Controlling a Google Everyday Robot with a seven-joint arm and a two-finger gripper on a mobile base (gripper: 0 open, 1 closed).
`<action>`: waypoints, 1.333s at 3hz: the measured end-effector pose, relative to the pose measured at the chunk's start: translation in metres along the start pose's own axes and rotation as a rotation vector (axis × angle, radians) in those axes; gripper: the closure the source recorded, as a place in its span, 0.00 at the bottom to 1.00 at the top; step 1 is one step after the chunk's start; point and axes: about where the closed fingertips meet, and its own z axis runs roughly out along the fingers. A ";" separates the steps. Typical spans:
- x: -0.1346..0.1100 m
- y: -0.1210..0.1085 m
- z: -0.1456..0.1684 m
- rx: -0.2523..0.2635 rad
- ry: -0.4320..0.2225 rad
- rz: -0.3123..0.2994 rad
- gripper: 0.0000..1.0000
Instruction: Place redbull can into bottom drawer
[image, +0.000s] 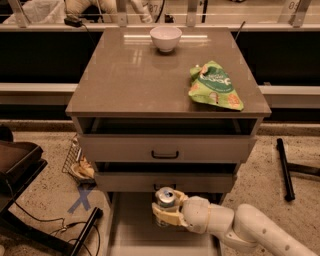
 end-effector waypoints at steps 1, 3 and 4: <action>0.103 -0.002 0.005 -0.165 -0.046 0.066 1.00; 0.170 -0.011 0.016 -0.219 -0.027 0.148 1.00; 0.187 -0.020 0.042 -0.255 -0.050 0.107 1.00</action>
Offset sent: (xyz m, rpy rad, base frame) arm -0.0170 0.0190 -0.2299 0.1169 0.2093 0.2525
